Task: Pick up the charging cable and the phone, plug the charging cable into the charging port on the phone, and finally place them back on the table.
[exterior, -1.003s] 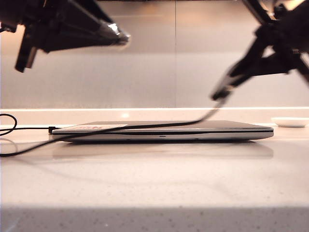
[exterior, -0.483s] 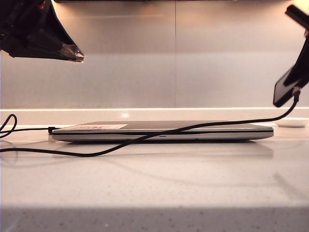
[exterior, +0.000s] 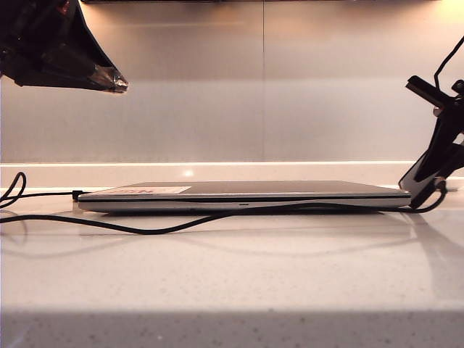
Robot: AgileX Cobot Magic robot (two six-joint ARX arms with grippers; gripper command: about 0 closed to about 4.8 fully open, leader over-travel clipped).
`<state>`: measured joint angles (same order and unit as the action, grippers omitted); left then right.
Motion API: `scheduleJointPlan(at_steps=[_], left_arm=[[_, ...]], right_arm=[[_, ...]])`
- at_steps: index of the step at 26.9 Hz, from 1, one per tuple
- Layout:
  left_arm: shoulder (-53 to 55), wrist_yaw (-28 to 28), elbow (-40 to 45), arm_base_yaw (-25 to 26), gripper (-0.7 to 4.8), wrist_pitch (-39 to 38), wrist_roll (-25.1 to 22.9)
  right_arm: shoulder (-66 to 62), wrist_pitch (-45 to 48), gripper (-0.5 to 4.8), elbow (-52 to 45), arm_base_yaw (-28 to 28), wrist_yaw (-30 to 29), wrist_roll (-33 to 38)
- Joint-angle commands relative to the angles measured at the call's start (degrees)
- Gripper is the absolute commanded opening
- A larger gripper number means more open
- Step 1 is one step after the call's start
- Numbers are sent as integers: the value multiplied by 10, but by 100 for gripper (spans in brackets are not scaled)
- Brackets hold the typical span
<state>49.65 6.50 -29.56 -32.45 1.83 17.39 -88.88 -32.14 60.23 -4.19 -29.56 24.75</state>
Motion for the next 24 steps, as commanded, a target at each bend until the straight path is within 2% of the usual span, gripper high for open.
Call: scheduleJointPlan(at_steps=[1, 3, 4, 6, 13, 20, 22, 24], left_arm=[[-2, 2, -4, 0, -6, 4, -5], [-2, 2, -4, 0, -6, 4, -5], [-2, 2, -4, 0, -6, 4, -5], [-2, 2, -4, 0, -6, 4, -5], [-2, 2, -4, 0, -6, 4, -5], [-12, 2, -5, 2, -6, 3, -7], [-21, 2, -5, 2, -6, 3, -11], [-33, 2, -5, 2, -6, 0, -11]], right_arm=[[-14, 13, 3, 1, 0, 14, -11], [-15, 16, 145, 1, 0, 14, -15], [-15, 18, 199, 1, 0, 14, -15], [-15, 22, 255, 2, -1, 14, -15], [-12, -11, 256, 30, -11, 34, -44], [-11, -145, 247, 128, -27, 70, -87], [-9, -169, 195, 145, -27, 70, -88], [-4, -190, 96, 156, -27, 71, -93]])
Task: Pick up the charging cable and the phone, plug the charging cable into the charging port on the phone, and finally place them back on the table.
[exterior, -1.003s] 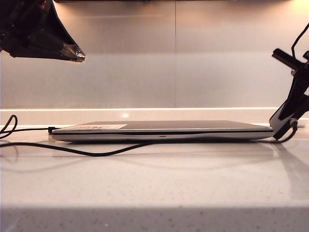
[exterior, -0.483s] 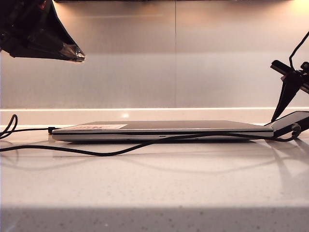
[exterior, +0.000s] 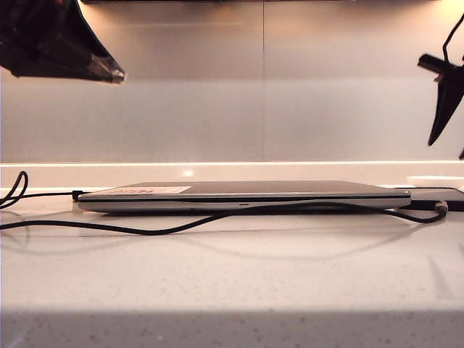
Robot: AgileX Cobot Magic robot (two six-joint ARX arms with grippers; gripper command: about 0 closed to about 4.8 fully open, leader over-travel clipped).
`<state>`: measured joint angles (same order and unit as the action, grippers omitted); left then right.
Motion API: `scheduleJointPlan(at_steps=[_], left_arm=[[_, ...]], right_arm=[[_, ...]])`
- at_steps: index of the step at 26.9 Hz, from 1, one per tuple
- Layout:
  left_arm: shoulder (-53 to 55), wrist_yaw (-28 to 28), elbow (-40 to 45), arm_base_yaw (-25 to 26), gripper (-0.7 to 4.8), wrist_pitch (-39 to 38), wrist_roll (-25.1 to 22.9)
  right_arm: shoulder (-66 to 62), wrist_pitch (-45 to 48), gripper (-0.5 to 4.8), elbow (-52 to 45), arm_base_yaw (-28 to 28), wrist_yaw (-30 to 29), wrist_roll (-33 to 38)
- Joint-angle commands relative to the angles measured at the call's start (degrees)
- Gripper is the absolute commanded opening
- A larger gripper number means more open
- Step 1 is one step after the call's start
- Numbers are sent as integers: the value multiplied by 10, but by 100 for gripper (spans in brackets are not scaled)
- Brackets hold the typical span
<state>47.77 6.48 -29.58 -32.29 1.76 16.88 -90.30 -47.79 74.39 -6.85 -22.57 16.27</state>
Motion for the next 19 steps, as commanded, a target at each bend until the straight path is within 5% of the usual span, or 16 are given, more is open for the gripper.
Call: scheduleJointPlan(at_steps=[1, 2, 9, 19], left_arm=[[-21, 2, -5, 0, -6, -3, -6], [-28, 2, -5, 0, -6, -8, -6], [-104, 2, -4, 0, -6, -82, -45], [-150, 2, 24, 4, -6, -94, -90]], right_arm=[[18, -43, 35, 16, 0, 6, -18], [26, -48, -5, 16, 2, 11, -23], [132, -42, -7, -13, 3, 36, -61], [414, 218, -8, -281, 3, 51, -61]])
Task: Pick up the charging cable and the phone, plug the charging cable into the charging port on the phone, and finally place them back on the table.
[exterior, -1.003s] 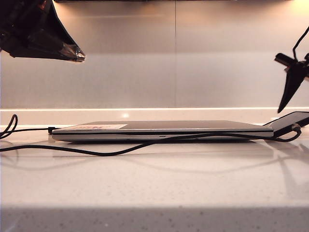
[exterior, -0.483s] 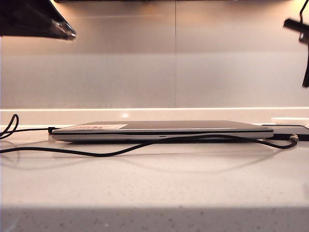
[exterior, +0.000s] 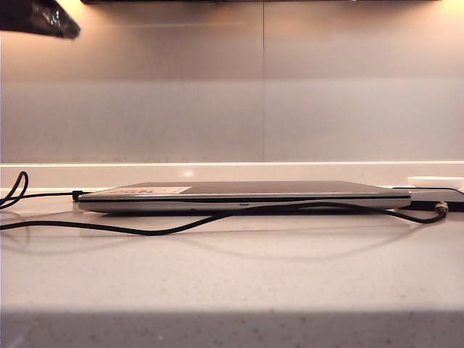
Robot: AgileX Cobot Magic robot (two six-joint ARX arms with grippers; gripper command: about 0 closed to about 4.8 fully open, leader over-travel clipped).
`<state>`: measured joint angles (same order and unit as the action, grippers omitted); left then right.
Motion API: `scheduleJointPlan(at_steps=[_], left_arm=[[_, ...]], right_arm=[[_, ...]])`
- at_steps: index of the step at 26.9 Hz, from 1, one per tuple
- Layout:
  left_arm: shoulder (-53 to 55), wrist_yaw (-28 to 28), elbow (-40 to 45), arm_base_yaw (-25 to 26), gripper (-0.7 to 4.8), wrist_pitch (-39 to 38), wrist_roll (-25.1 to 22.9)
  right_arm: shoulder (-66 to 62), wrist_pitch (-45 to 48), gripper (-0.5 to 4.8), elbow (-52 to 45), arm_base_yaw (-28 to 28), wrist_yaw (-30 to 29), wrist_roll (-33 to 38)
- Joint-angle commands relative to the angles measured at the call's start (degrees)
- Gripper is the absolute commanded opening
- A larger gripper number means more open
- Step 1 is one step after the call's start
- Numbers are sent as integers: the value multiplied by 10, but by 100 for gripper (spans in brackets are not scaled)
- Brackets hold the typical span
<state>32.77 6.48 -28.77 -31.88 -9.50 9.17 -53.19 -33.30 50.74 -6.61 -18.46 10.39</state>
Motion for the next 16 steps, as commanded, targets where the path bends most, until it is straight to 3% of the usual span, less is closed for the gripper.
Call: scheduleJointPlan(at_steps=[1, 8, 16], left_arm=[[0, 2, 25, 0, -6, 29, -13], [0, 2, 106, 0, -6, 162, -12], [0, 2, 137, 0, -6, 195, -12]], right_arm=[[59, 85, -8, -61, 0, 10, -3], [114, 103, -6, -108, 0, 5, -2], [112, 104, -6, -108, 0, 5, -2]])
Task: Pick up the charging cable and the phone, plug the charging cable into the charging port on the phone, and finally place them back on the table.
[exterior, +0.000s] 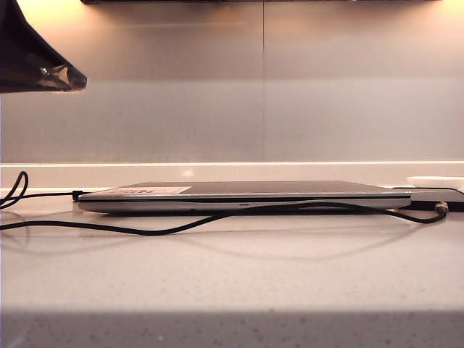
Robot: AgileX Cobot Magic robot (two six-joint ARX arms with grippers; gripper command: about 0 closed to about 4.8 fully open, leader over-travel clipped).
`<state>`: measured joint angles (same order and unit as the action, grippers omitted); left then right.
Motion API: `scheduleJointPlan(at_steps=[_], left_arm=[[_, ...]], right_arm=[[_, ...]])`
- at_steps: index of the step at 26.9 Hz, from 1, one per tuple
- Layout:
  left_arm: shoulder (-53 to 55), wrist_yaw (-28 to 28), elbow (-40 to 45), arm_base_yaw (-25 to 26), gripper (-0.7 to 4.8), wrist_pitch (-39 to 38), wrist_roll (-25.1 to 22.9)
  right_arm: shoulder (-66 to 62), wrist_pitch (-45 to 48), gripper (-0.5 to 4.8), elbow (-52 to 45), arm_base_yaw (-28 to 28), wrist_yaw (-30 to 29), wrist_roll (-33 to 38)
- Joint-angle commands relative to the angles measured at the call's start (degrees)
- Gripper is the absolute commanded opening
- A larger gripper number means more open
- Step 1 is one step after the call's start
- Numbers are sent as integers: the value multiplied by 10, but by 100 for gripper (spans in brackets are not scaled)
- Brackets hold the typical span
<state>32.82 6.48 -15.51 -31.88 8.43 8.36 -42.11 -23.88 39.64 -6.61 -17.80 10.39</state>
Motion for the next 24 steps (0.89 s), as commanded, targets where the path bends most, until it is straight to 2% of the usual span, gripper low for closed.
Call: scheduleJointPlan(at_steps=[1, 9, 12, 15, 18, 24], left_arm=[[-1, 2, 5, 0, -6, 15, -5], [-29, 2, 5, 0, -6, 36, -7], [-71, 2, 6, 17, -6, 26, -41], [-110, 2, 14, 70, -6, 16, -40], [-157, 2, 33, 151, -6, 7, -41], [-251, 2, 92, 278, -6, 6, -40]], right_arm=[[2, 10, -6, 3, 0, -1, -2], [2, 10, -6, 3, 0, -1, -2], [1, 10, -6, 3, 0, -1, -2], [2, 10, -6, 3, 0, -1, -2], [1, 10, -6, 3, 0, -1, -1], [2, 10, -6, 3, 0, -1, -2]])
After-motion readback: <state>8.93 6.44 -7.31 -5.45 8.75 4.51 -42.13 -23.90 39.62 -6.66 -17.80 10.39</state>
